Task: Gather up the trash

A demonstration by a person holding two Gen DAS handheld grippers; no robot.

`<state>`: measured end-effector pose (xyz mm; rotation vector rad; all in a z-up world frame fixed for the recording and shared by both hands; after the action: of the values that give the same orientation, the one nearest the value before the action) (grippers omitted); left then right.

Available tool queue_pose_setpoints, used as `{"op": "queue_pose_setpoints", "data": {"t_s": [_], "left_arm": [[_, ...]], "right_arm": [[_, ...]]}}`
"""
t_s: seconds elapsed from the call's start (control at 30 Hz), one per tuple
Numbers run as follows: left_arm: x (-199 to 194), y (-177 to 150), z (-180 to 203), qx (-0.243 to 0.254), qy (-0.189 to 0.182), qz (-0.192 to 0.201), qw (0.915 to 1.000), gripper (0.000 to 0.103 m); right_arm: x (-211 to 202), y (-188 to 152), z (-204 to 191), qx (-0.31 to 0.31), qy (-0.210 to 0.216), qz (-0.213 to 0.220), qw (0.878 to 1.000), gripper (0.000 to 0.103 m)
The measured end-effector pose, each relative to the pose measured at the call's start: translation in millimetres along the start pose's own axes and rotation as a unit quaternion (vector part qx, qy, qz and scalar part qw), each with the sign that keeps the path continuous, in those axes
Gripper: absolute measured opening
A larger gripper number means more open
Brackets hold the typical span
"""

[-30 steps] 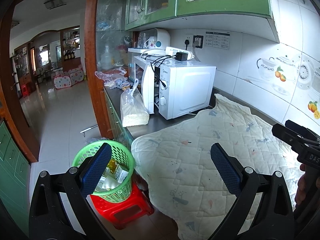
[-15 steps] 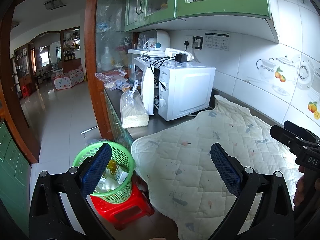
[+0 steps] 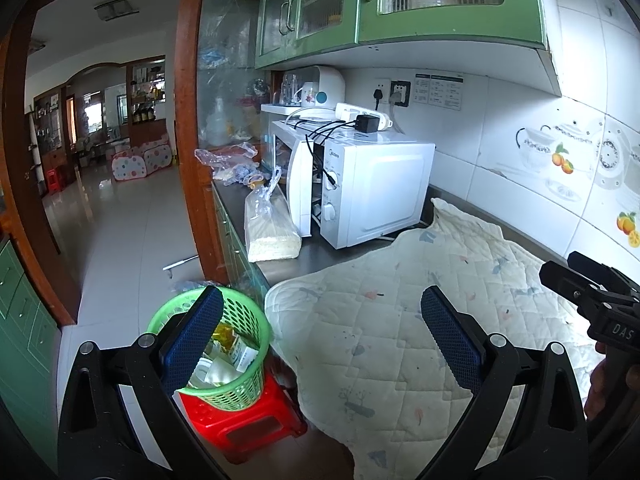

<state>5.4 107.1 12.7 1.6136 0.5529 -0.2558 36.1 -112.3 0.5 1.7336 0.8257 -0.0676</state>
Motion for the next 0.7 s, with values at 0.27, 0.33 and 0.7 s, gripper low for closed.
{"op": "queue_pose_setpoints", "data": {"t_s": [0.27,0.33,0.7], "left_arm": [[-0.7,0.9,1.9,0.004,-0.003,0.003,1.0000,0.098],[-0.8,0.5,2.3,0.005,-0.004,0.003,1.0000,0.098],[-1.0,1.4,3.6,0.011,-0.011,0.003,0.9999,0.098]], "right_arm": [[0.0,-0.7,0.5,-0.001,0.001,0.000,1.000,0.096],[-0.1,-0.9,0.8,-0.001,0.001,0.000,1.000,0.096],[-0.2,-0.2,0.0,0.000,0.002,0.000,1.000,0.096]]}}
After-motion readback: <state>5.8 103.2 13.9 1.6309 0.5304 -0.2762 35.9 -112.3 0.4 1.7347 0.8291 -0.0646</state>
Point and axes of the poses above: each gripper's, at about its wrist camera, not at the fingertips, and x roughly the way its jaws point, z to its right, y to its top, the point moved 4 cm from there along x, roughly the way its jaws point, and after that the axes turned 14 degrees about x, right-handed, at the moved point
